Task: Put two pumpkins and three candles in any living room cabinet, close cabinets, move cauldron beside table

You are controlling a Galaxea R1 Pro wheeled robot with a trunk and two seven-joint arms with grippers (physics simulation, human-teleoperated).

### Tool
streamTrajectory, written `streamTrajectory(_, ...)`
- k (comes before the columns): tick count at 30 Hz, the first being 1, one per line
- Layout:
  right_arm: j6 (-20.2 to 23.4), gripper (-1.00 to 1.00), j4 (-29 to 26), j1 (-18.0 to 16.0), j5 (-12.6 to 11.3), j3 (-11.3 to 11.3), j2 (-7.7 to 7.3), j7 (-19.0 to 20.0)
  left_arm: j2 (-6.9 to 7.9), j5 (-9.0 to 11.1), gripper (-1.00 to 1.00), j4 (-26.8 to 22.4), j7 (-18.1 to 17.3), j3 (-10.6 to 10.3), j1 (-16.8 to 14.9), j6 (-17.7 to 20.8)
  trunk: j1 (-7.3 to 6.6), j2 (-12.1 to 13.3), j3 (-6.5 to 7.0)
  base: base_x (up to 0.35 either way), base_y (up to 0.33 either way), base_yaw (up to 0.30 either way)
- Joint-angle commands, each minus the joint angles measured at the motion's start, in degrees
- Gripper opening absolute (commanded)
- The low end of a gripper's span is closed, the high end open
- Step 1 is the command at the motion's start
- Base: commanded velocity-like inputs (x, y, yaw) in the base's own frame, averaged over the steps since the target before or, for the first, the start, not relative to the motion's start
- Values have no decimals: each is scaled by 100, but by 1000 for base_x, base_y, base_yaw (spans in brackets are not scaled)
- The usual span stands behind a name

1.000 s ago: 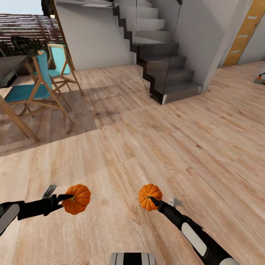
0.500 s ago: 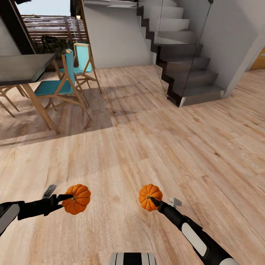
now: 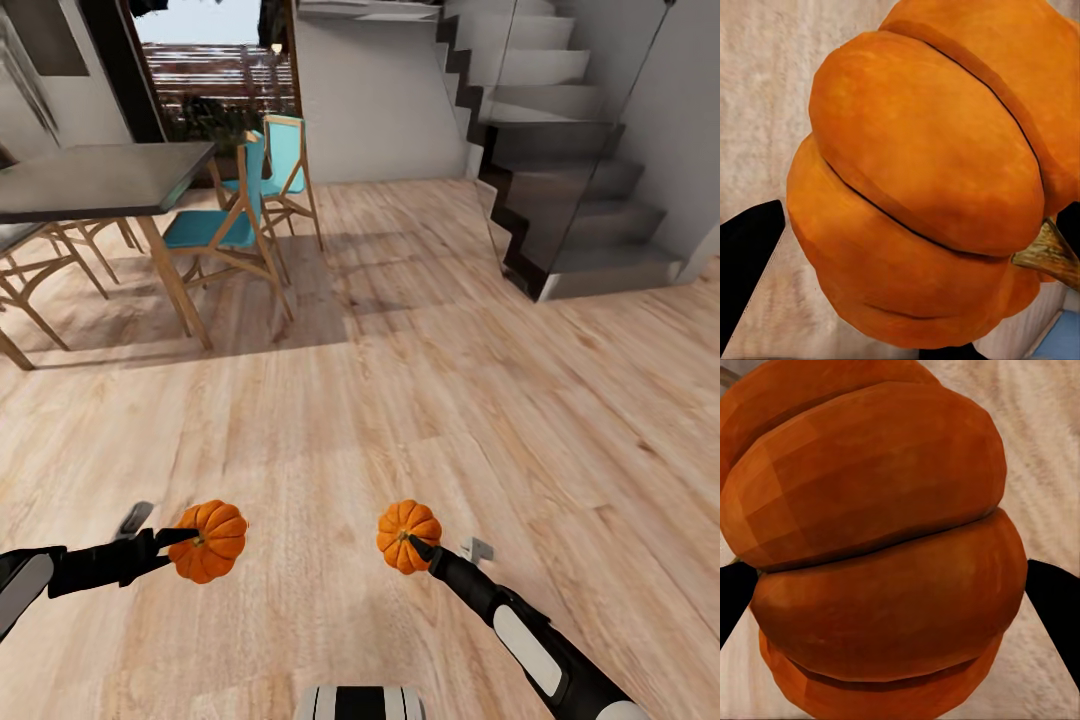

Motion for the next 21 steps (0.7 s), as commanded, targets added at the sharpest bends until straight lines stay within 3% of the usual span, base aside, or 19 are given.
streamTrajectory(1,15,-100,-9,-2,-69,14,-6,2,4,53,-100,-1,14,-13,-9,29,-2,-2,-4,0,0,288)
streamTrajectory(21,-1,-100,-2,-2,-67,14,-6,0,4,52,-100,16,23,-13,-8,29,-2,-2,-4,0,0,288)
